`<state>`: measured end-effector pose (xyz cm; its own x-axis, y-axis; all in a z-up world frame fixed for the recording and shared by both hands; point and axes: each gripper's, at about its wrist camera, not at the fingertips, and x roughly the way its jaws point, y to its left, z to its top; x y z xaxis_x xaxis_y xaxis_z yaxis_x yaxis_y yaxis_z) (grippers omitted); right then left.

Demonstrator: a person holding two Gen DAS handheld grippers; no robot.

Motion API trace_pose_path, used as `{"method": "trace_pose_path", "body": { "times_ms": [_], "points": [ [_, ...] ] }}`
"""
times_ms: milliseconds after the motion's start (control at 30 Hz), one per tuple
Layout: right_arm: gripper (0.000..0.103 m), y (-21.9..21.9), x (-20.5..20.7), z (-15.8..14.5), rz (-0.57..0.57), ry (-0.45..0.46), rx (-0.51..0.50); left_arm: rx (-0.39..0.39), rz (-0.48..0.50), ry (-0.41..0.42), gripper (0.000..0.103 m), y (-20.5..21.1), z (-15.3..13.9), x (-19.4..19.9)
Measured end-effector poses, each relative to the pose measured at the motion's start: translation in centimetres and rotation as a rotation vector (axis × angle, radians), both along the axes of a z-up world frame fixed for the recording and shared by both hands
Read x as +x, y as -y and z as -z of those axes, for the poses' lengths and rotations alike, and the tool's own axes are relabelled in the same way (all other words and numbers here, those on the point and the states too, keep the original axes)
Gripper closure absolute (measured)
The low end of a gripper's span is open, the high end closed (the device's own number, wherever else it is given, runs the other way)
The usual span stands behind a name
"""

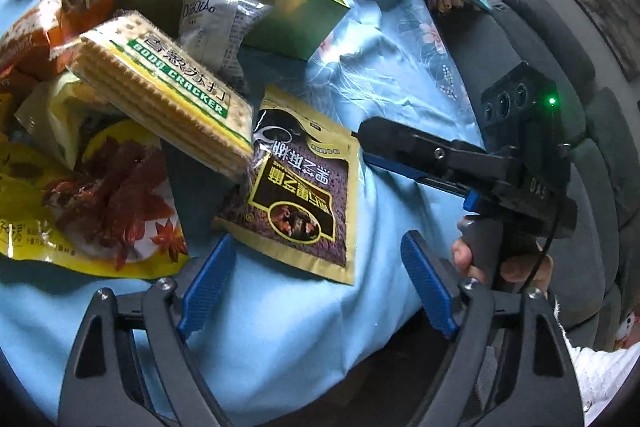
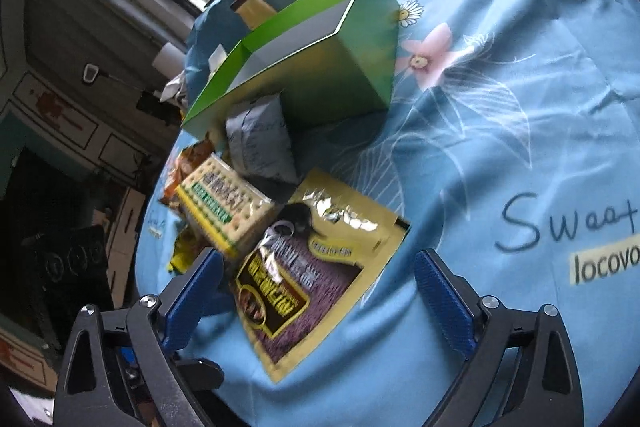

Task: Organize snacks
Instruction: 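Reach the left gripper down to the brown-and-gold jerky pouch, then close the left gripper on the jerky pouch and lift it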

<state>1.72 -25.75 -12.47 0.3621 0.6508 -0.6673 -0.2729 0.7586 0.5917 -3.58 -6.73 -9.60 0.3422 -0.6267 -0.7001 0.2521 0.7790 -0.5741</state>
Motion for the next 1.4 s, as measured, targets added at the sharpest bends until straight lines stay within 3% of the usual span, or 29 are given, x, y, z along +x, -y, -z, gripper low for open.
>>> {"method": "trace_pose_path", "body": {
  "times_ms": [100,267,433,533,633,667,733,800,1033,1400],
  "points": [
    [0.007,0.0,1.0,0.3,-0.015,0.014,0.017,-0.016,-0.011,0.0,0.021,-0.3,0.1,0.3],
    [0.012,0.3,2.0,0.5,-0.026,0.004,0.05,-0.029,-0.03,-0.008,0.035,-1.0,0.4,0.5],
    [0.035,1.2,1.8,0.8,-0.015,-0.004,0.056,-0.059,-0.073,-0.025,0.056,-2.0,1.1,0.7],
    [0.042,1.2,1.8,1.0,-0.021,-0.011,0.052,-0.057,-0.095,-0.041,0.07,-2.1,1.2,1.2],
    [0.056,0.7,1.7,1.0,-0.02,-0.005,-0.003,-0.053,-0.116,-0.058,0.076,-2.3,1.2,1.5],
    [0.064,0.8,1.7,1.1,-0.013,-0.008,-0.009,-0.047,-0.119,-0.057,0.08,-2.4,1.1,1.4],
    [0.092,1.1,1.7,1.4,0.002,-0.019,-0.024,-0.032,-0.122,-0.056,0.083,-2.5,1.0,1.3],
    [0.1,1.6,1.5,1.8,0.019,-0.035,-0.019,-0.021,-0.115,-0.053,0.083,-2.4,0.9,1.3],
    [0.1,2.1,-0.1,0.6,0.023,-0.015,-0.005,0.003,-0.09,-0.031,0.084,-1.8,0.0,0.5],
    [0.1,3.0,-3.0,-5.1,0.016,0.101,-0.011,0.012,-0.045,0.062,0.084,-0.5,-3.4,-0.7]
  ]
}}
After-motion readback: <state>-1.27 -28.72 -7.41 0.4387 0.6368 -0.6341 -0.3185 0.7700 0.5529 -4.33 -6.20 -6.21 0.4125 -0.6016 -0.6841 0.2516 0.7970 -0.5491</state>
